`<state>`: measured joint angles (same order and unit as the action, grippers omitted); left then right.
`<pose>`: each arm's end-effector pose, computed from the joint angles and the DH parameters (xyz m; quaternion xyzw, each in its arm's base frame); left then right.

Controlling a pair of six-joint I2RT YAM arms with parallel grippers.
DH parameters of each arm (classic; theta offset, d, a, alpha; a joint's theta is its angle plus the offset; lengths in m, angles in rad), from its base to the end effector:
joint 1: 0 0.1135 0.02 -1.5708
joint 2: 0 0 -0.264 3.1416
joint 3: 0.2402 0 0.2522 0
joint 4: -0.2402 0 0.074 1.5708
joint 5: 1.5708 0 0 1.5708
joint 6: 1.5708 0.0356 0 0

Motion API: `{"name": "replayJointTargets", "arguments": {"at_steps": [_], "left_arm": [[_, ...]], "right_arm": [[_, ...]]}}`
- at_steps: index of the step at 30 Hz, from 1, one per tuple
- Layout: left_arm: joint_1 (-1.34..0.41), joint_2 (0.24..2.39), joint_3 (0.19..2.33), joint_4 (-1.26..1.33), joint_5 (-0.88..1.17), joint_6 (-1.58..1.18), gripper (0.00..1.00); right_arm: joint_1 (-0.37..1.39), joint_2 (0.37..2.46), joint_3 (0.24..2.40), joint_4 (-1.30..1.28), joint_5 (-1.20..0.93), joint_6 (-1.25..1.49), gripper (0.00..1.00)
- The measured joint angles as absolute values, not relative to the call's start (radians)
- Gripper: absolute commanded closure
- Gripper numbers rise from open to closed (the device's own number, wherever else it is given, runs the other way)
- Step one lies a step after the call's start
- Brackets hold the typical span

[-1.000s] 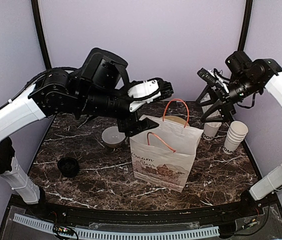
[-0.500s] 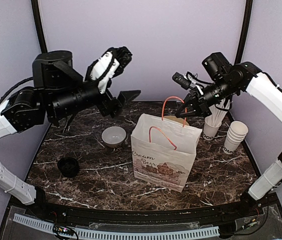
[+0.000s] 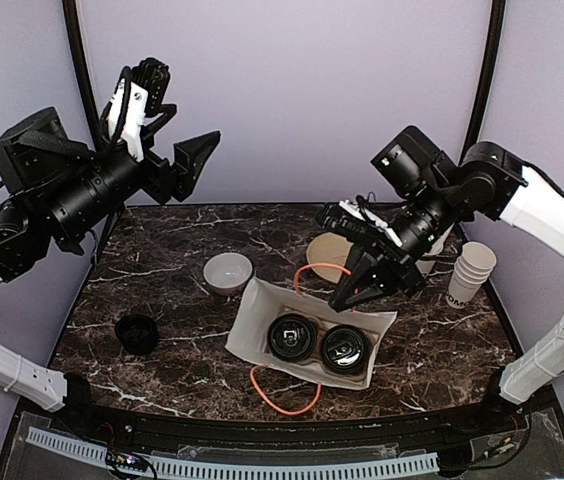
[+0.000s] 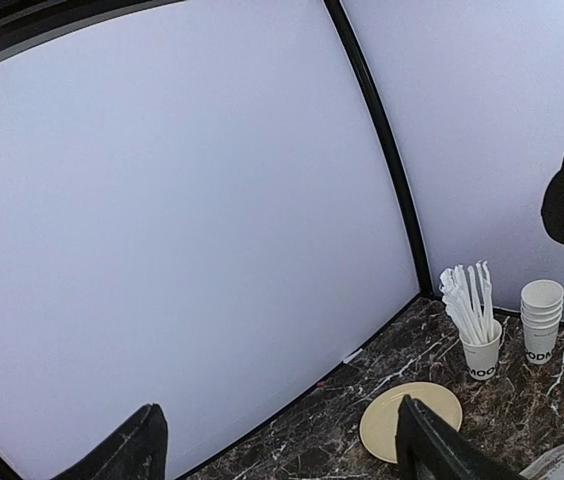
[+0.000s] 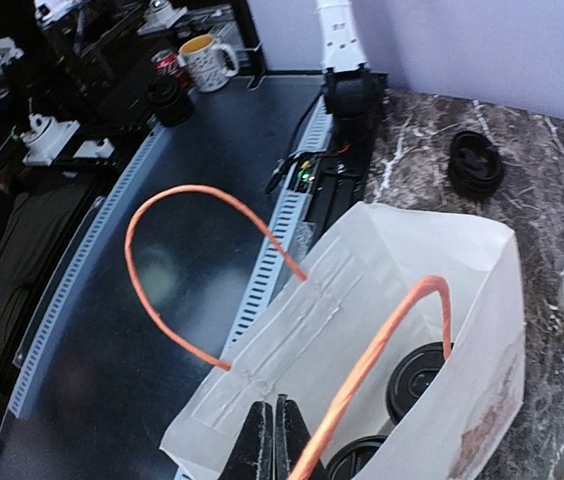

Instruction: Pack the takeout coffee

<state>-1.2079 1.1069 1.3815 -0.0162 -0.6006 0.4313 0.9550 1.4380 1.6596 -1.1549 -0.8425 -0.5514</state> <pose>0.0974 -0.1998 0.5002 0.2660 0.5691 -0.1195 0.7688 0.1337 0.2349 0.4090 -0.6862 0.5446 0.4377 0.2024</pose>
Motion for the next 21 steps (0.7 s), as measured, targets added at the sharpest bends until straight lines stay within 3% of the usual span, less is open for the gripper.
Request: {"name": "replayJointTargets", "arguments": {"at_steps": [10, 21], "left_arm": [[-1.193, 1.08, 1.274, 0.078, -0.648, 0.467, 0.19], [-1.186, 1.044, 1.227, 0.095, -0.648, 0.46, 0.18]], "right_arm": [[1.171, 1.481, 1.649, -1.192, -0.833, -0.594, 1.0], [1.136, 1.501, 1.697, -1.212, -0.77, -0.612, 1.0]]}}
